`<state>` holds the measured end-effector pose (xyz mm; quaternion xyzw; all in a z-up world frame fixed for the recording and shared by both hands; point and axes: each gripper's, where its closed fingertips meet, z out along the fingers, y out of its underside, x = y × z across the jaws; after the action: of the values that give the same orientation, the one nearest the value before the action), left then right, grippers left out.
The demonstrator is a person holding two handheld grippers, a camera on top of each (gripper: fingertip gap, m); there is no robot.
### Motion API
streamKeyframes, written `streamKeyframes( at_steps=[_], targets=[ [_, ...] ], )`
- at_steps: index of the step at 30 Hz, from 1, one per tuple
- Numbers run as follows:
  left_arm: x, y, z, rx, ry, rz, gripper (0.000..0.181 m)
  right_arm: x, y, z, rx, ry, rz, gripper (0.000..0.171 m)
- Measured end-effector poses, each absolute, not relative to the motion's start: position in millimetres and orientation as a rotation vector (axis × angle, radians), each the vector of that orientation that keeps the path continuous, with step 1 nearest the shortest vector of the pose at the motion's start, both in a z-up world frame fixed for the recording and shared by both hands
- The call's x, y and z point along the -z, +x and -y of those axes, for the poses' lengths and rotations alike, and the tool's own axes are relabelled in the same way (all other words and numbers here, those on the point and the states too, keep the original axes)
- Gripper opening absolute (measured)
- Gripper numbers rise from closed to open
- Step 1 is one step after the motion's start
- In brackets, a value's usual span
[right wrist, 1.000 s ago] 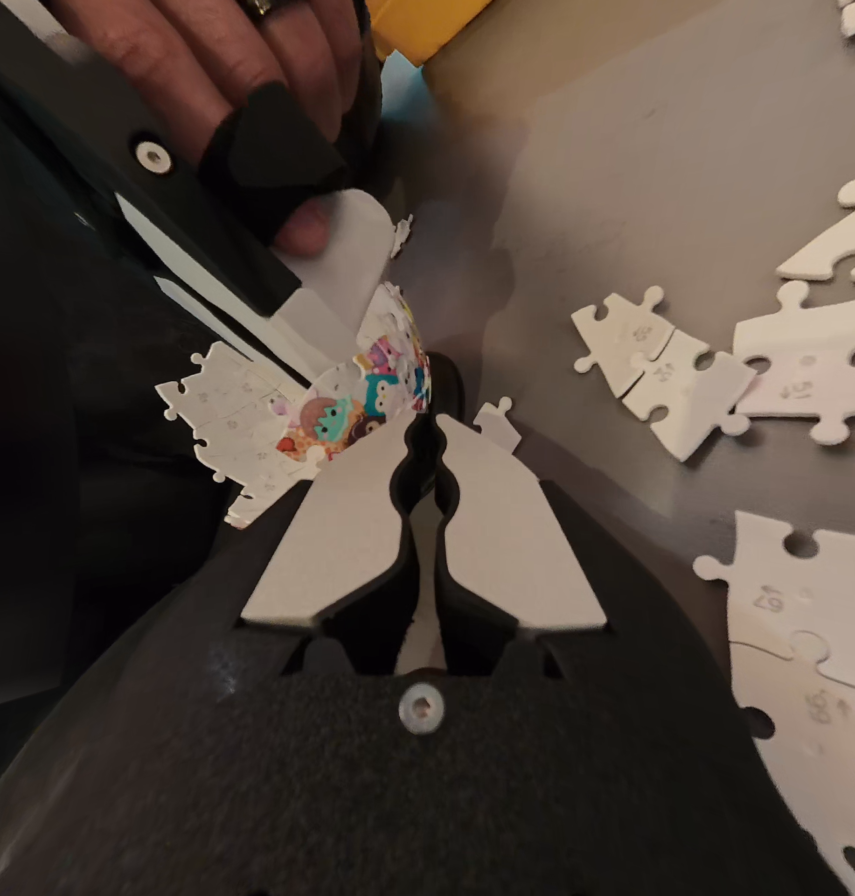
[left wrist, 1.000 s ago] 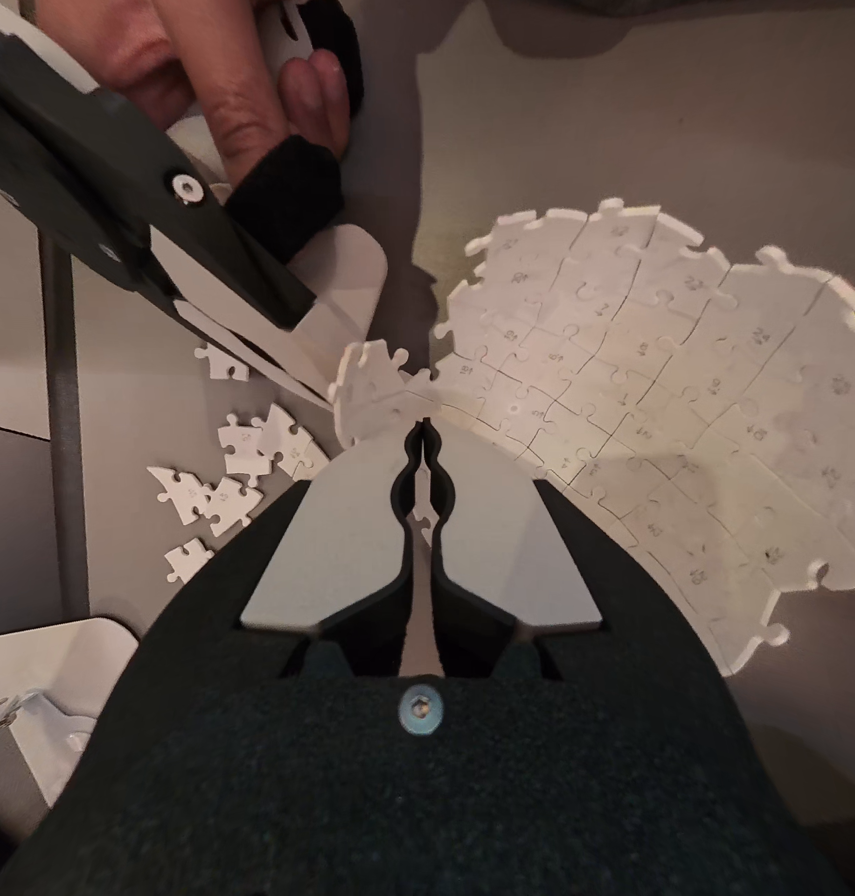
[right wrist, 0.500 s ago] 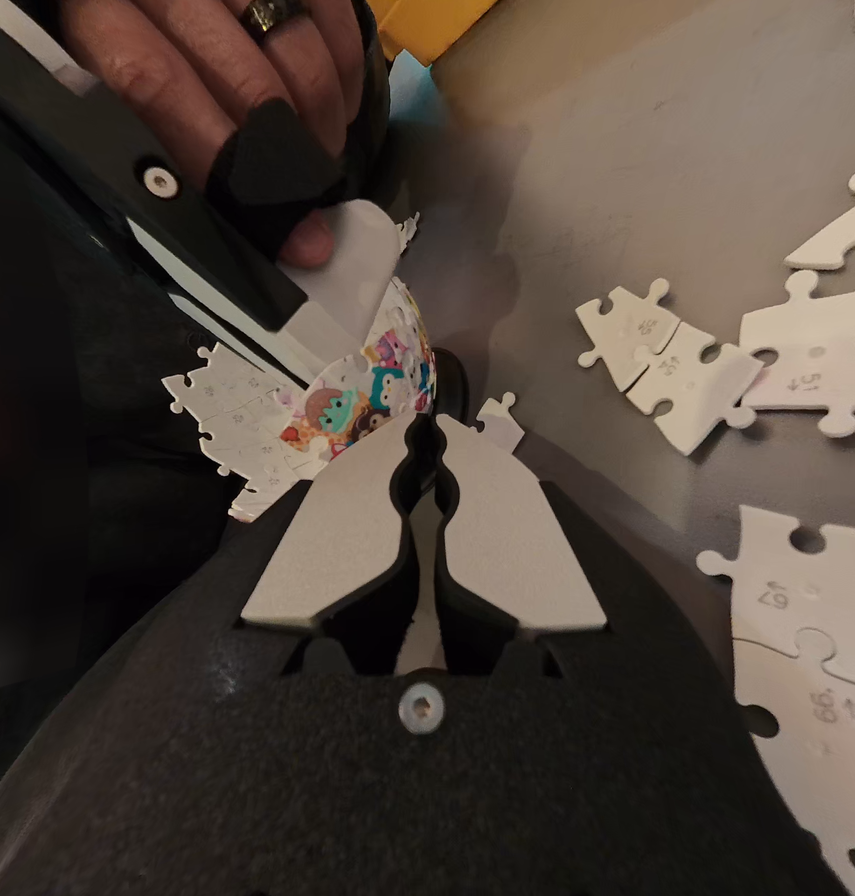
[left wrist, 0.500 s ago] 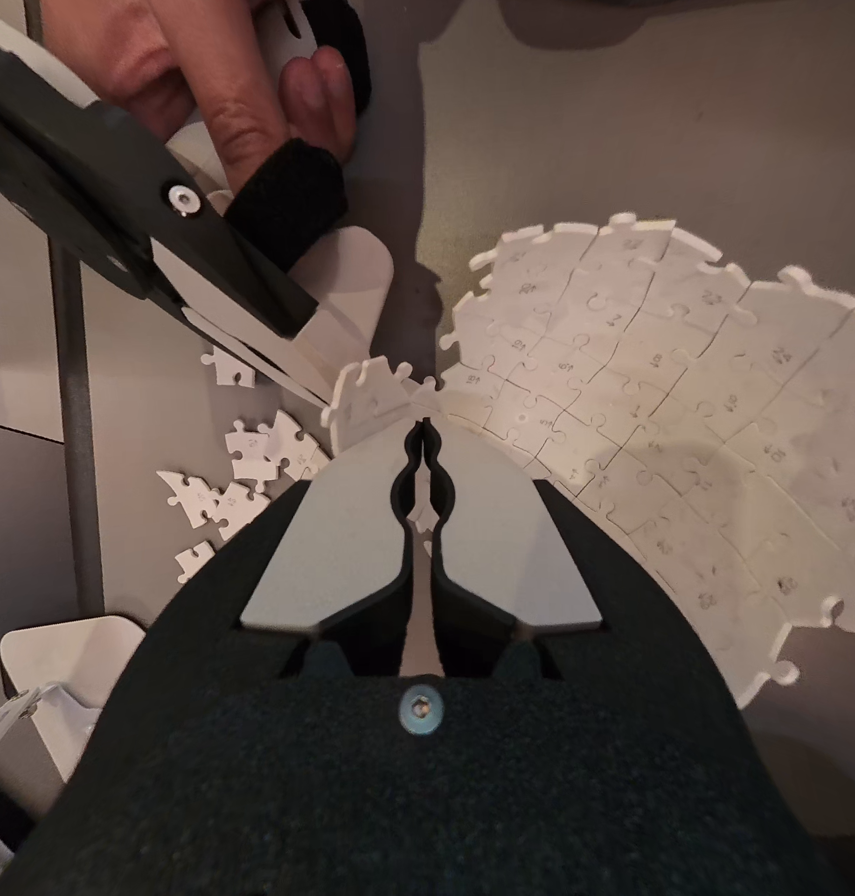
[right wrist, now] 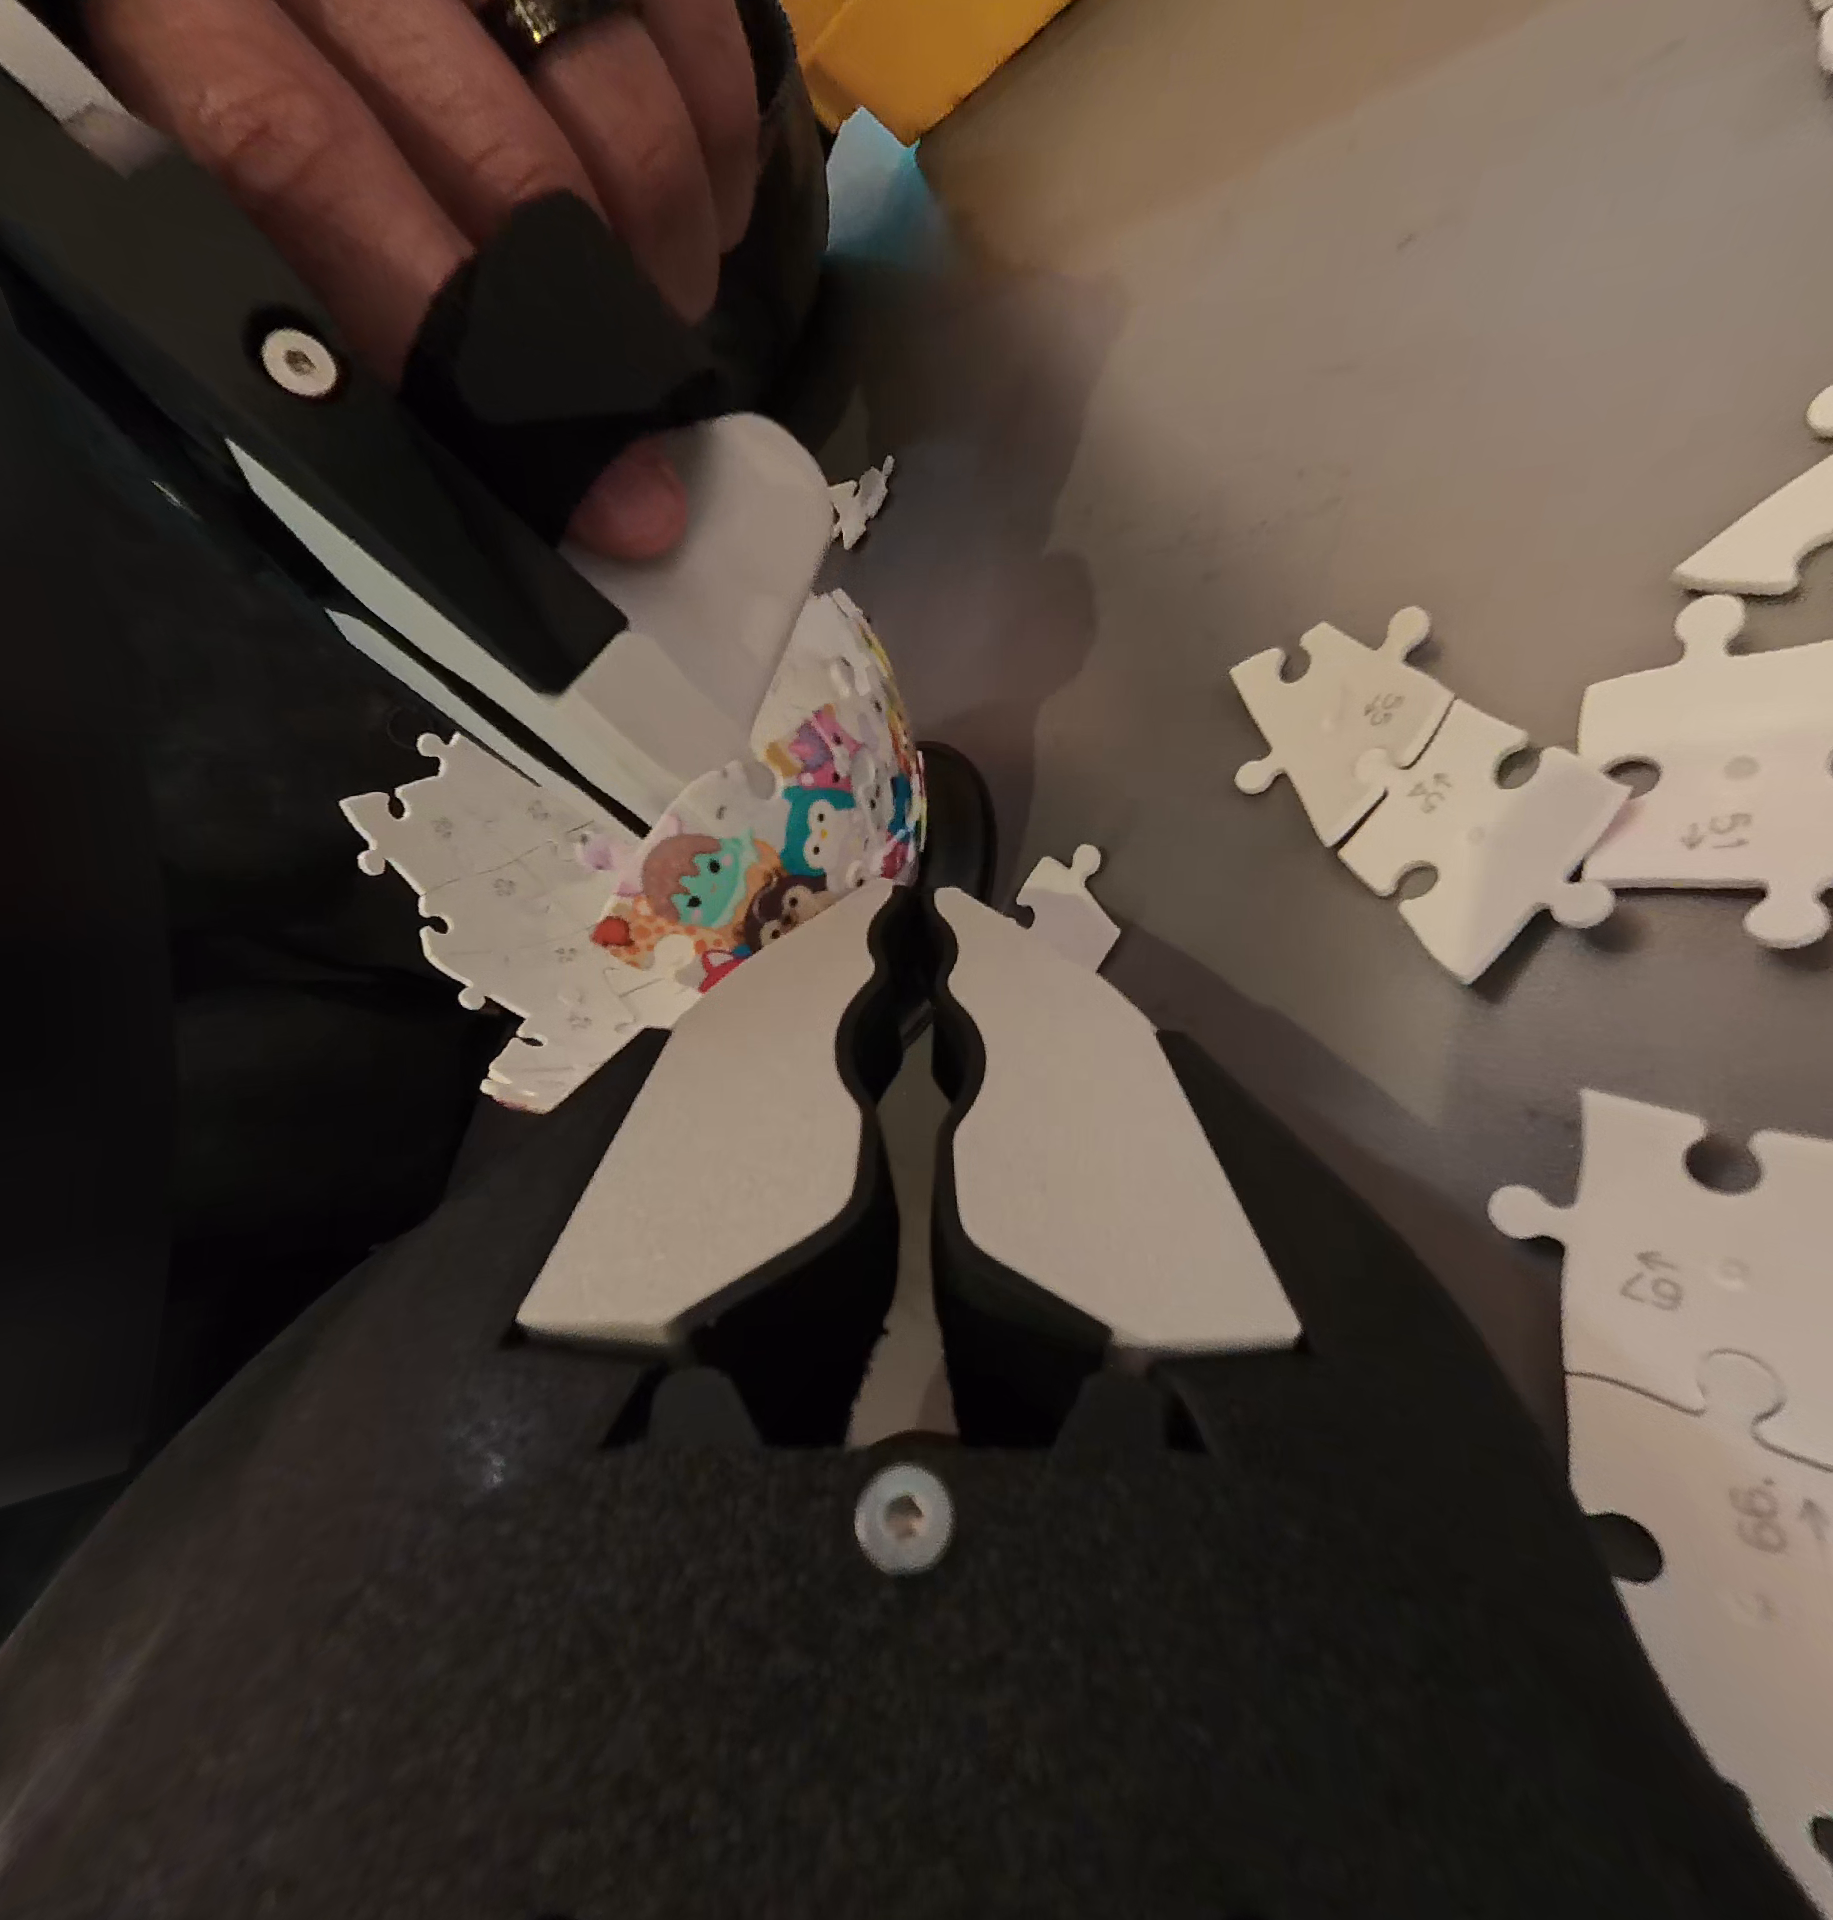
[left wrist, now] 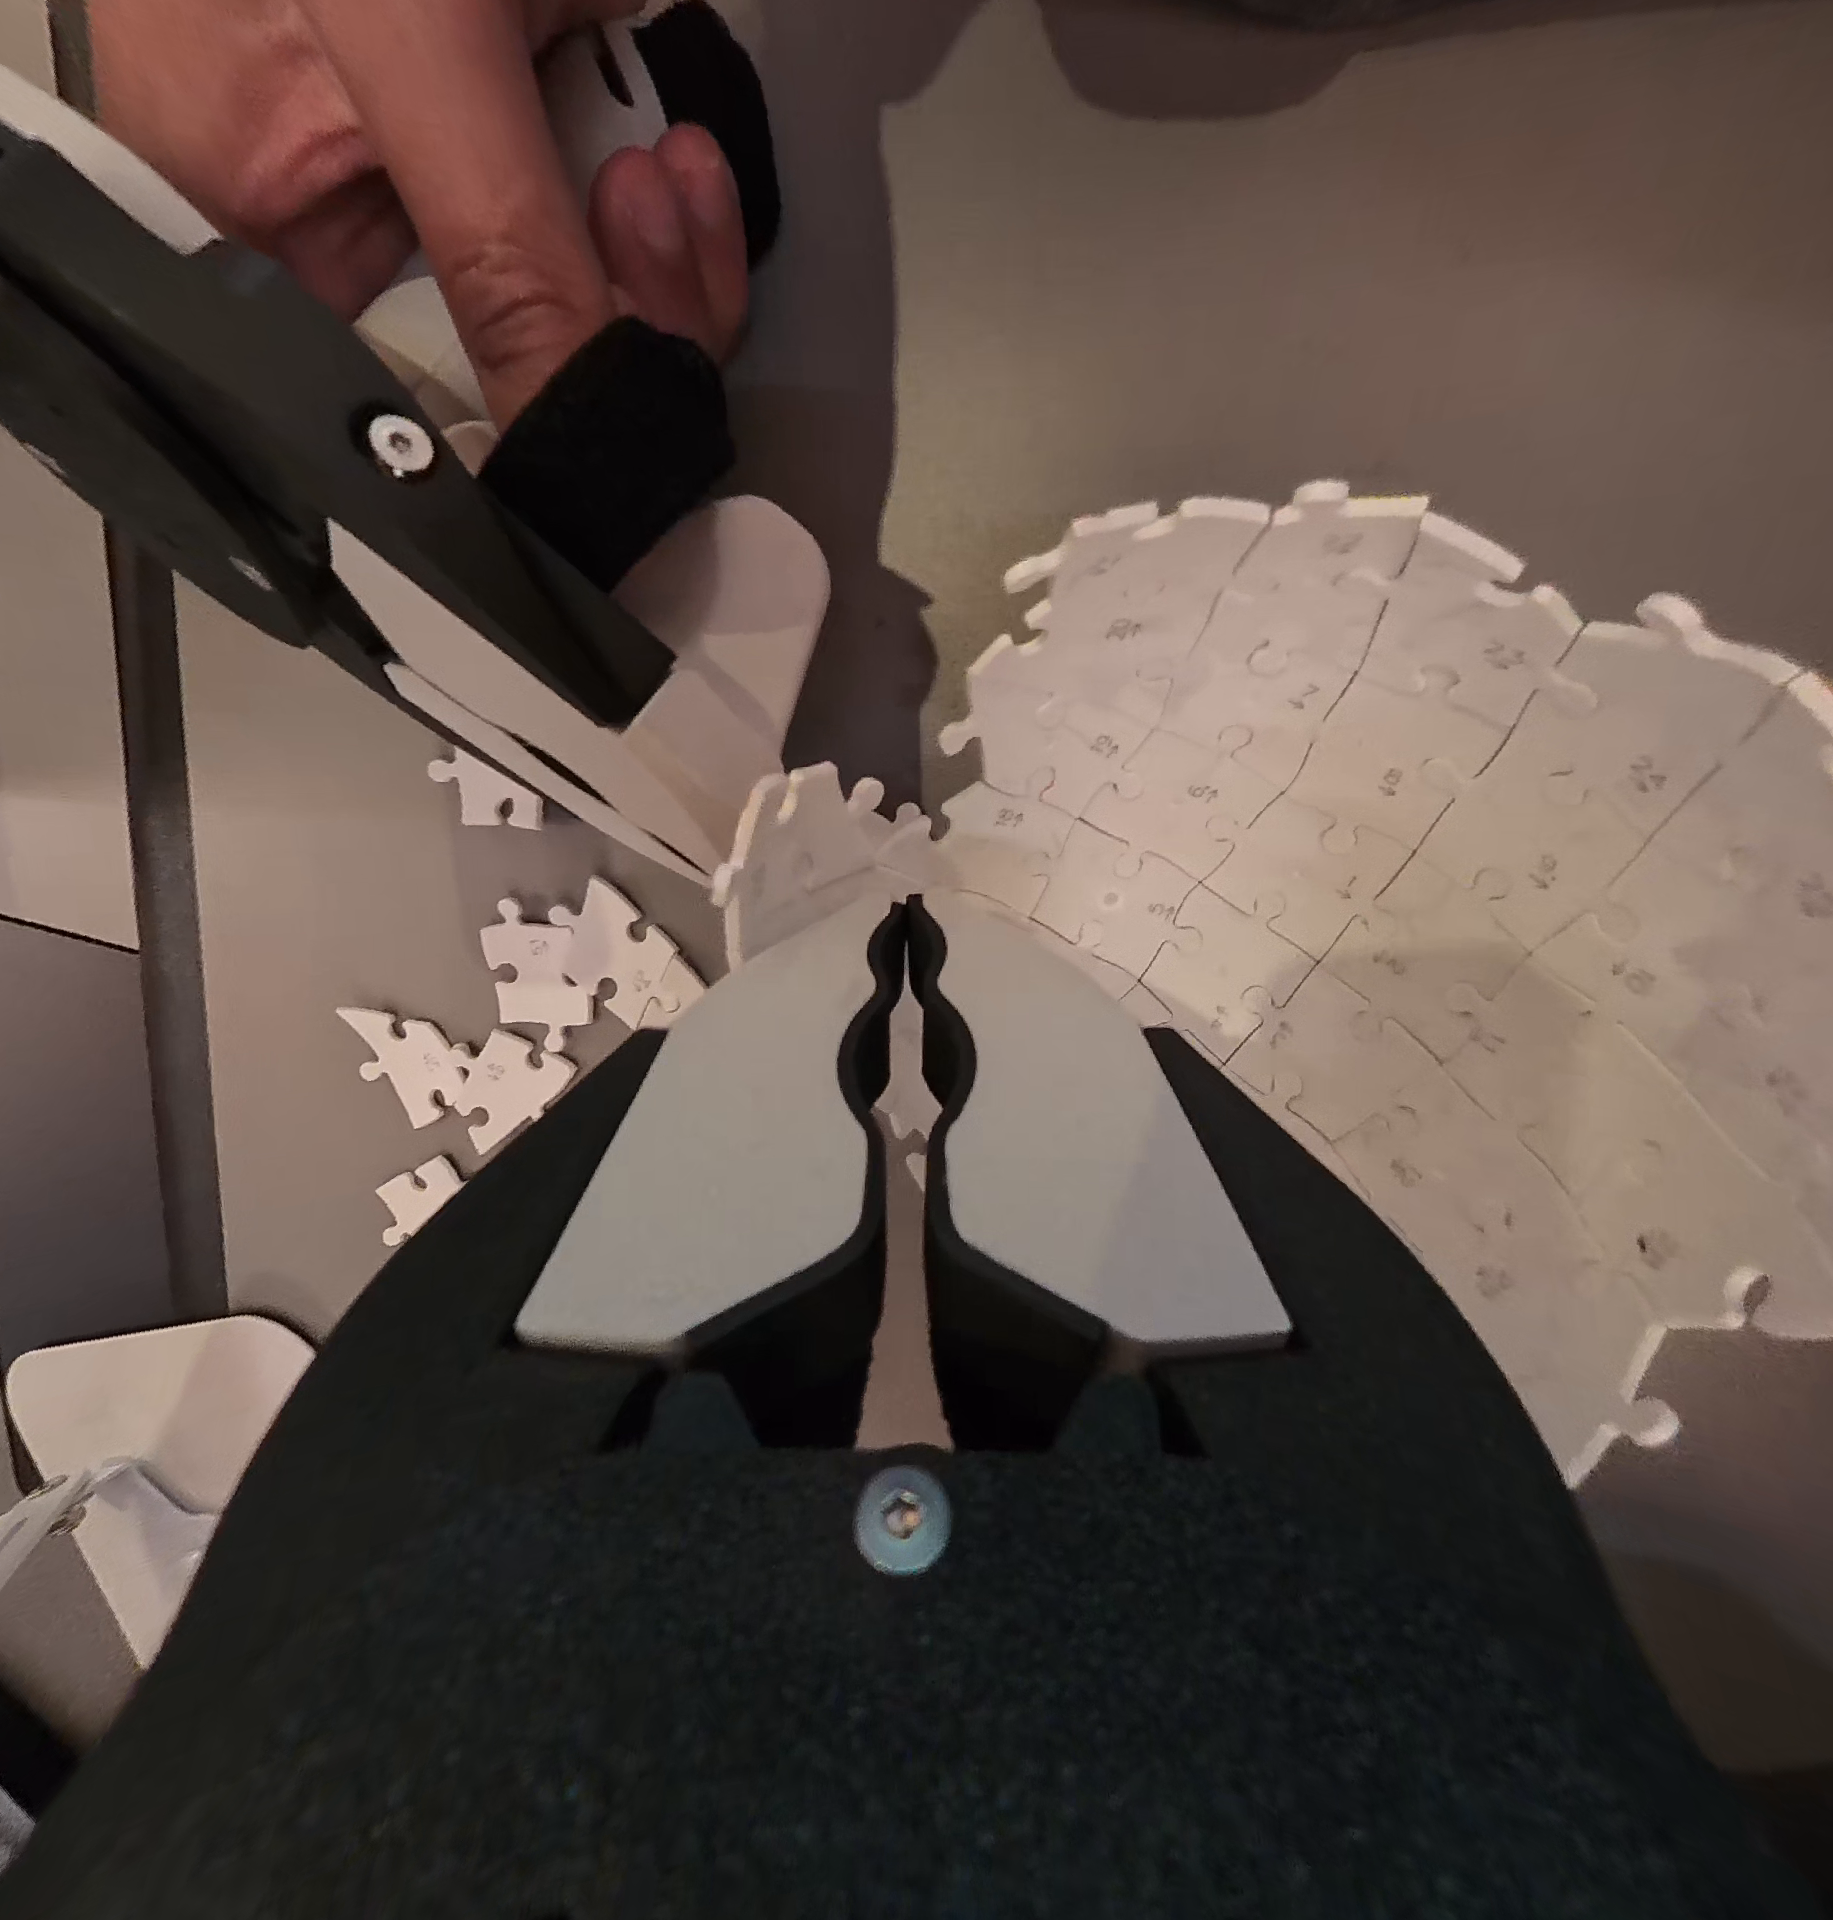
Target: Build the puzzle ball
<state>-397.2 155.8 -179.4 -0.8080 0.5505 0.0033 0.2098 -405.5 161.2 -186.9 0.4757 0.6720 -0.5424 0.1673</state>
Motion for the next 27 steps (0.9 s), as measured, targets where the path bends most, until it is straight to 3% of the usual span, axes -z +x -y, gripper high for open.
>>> streamKeyframes(
  at_steps=[27],
  targets=[
    [183.7, -397.0, -157.4, -0.058, -2.274, -1.518, 0.000, 186.8, -402.7, -159.1, 1.528, 1.345, -1.915, 0.000]
  ],
)
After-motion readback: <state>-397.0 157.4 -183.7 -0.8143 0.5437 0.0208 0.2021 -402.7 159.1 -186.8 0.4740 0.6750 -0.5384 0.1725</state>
